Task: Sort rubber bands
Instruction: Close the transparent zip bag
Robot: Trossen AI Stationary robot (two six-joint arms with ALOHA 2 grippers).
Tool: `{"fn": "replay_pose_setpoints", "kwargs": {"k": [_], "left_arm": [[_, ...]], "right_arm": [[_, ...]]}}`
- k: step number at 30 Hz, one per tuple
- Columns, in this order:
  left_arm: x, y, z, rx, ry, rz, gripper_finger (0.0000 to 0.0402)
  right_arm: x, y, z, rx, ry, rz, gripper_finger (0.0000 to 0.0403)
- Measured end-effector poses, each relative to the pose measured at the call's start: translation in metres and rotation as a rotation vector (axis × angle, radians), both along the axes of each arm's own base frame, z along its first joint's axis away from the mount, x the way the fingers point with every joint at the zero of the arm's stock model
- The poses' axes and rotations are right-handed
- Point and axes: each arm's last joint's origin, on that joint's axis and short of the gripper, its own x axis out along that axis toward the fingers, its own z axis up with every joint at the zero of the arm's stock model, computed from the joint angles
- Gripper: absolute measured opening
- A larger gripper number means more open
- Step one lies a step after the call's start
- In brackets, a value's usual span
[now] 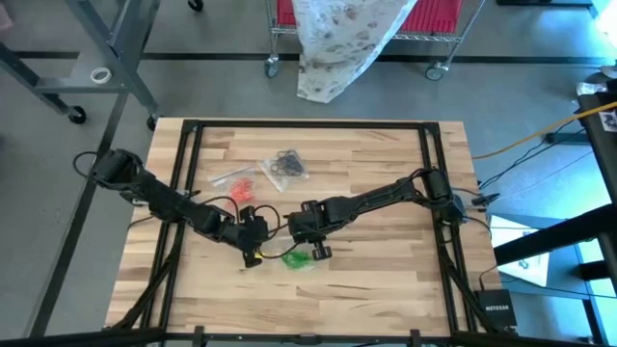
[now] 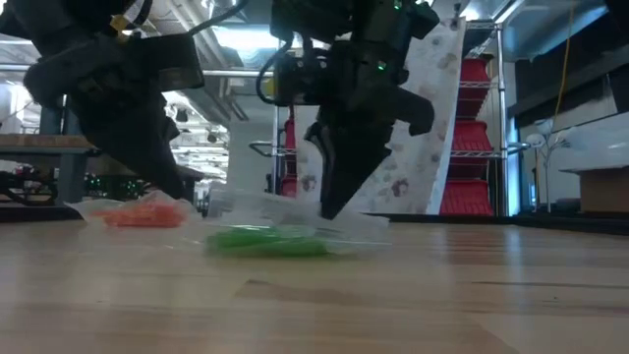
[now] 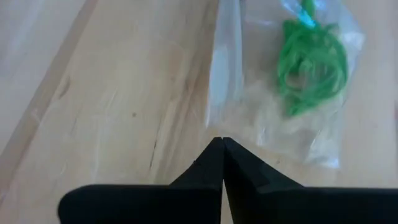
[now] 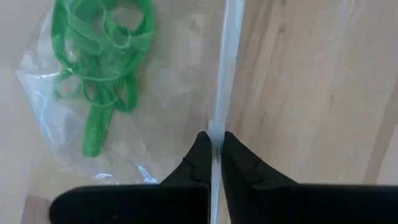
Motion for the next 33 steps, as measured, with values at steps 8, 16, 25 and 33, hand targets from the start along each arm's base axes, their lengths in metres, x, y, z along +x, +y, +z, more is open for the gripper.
{"fn": "replay_pose_setpoints", "kwargs": {"k": [8, 16, 25, 33], "left_arm": [[0.007, -0.002, 0.005, -0.038, -0.083, 0.007, 0.0006], [0.006, -0.002, 0.005, -0.056, -0.082, 0.016, 0.0080], [0.004, -0.005, 0.010, -0.080, -0.102, 0.021, 0.0134], [-0.010, -0.011, 0.038, -0.102, -0.193, -0.016, 0.0141]], "right_arm": [[0.002, 0.001, 0.001, 0.006, -0.026, 0.000, 0.0014], [0.002, 0.001, 0.003, 0.012, -0.033, -0.011, 0.0014], [-0.002, 0.000, 0.027, 0.010, -0.091, -0.016, 0.0014], [-0.002, -0.001, 0.027, -0.015, -0.098, -0.027, 0.0014]]}}
